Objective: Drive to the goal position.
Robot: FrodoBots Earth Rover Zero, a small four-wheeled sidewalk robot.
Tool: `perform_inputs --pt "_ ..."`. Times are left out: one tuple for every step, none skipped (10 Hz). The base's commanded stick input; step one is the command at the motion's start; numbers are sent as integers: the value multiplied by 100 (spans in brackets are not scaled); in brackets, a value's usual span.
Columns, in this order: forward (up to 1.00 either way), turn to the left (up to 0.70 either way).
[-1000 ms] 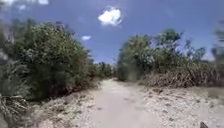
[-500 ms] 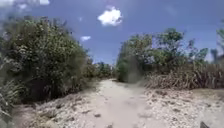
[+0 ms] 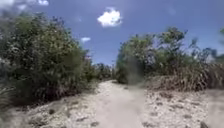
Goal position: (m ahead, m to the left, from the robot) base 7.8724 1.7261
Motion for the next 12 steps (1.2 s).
perform_inputs --pt "45 0" --pt "45 0" --pt "45 0" --pt "45 0" --pt "45 0" --pt "45 0" --pt "45 0" --pt "45 0" --pt "45 0" --pt "45 0" --pt "45 0" --pt "45 0"
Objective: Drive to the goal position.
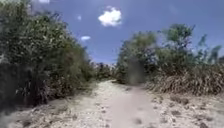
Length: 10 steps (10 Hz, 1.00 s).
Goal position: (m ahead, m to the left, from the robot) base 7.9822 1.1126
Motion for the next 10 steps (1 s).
perform_inputs --pt "45 0" --pt "45 0" --pt "45 0" --pt "45 0" --pt "45 3" --pt "45 10" --pt "45 17" --pt "45 25" --pt "45 22" --pt "45 14"
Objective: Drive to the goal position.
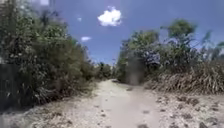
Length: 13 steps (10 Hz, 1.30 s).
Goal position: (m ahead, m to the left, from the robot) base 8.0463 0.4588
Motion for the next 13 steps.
perform_inputs --pt "45 6" --pt "45 0" --pt "45 0" --pt "45 0" --pt "45 0" --pt "45 0" --pt "45 0" --pt "45 0" --pt "45 0" --pt "45 0" --pt "45 0" --pt "45 0" --pt "45 0"
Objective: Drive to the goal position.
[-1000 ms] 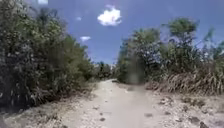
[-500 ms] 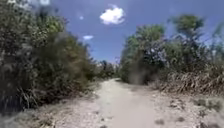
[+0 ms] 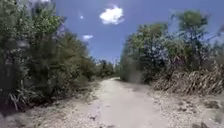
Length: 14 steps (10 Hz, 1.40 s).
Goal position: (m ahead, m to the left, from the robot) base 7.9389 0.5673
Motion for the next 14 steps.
perform_inputs --pt "45 0" --pt "45 0" --pt "45 0" --pt "45 0" --pt "45 0" --pt "45 0" --pt "45 0" --pt "45 0" --pt "45 0" --pt "45 0" --pt "45 0" --pt "45 0" --pt "45 0" --pt "45 0"
